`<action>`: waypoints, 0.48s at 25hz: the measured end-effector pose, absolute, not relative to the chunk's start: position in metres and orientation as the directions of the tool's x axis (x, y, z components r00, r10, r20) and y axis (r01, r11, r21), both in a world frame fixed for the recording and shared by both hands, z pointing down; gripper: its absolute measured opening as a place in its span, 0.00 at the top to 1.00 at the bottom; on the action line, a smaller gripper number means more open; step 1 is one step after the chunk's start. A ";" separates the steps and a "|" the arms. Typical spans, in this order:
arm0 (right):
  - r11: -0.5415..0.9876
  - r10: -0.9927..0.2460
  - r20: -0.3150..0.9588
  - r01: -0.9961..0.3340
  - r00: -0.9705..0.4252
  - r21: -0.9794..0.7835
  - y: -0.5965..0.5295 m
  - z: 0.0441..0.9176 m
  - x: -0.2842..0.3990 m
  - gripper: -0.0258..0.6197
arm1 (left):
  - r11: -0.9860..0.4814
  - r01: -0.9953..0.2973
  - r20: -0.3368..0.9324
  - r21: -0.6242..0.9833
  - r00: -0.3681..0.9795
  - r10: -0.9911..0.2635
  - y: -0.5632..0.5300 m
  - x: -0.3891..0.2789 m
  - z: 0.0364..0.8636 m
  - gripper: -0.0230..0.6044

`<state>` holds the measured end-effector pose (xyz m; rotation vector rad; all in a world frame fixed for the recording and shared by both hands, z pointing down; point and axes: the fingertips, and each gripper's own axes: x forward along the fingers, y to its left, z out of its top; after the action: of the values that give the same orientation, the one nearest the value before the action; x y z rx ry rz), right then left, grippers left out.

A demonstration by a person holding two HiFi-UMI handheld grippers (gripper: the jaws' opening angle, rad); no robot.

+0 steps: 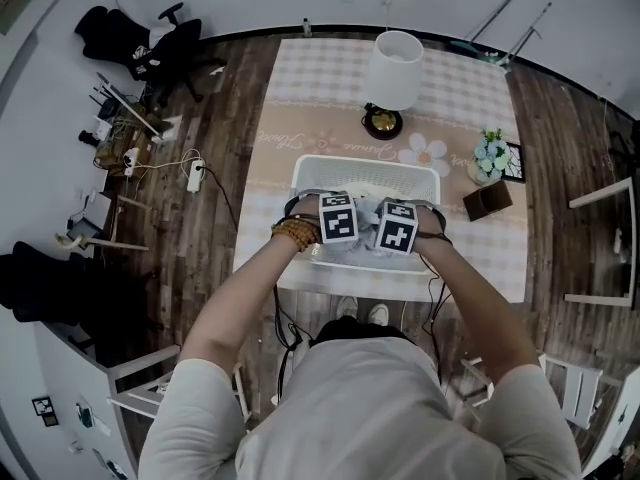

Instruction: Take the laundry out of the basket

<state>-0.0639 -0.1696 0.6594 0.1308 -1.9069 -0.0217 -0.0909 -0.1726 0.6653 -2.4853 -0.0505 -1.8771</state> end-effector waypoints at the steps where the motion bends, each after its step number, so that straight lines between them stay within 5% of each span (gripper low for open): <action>1: 0.993 -0.108 0.936 -0.077 -0.335 0.087 -0.171 0.648 -0.064 0.86 | -0.999 0.036 0.961 0.001 0.276 0.011 -0.174 -0.091 0.654 0.76; 12: 0.977 -0.213 0.906 -0.048 -0.367 0.210 -0.199 0.536 -0.057 0.86 | -0.995 0.007 0.952 -0.095 0.292 -0.089 -0.207 -0.083 0.544 0.76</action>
<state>-0.0574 -0.1989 0.5364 0.1867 -1.9432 -0.1742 -0.0829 -0.2074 0.5436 -2.4596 0.0781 -1.8208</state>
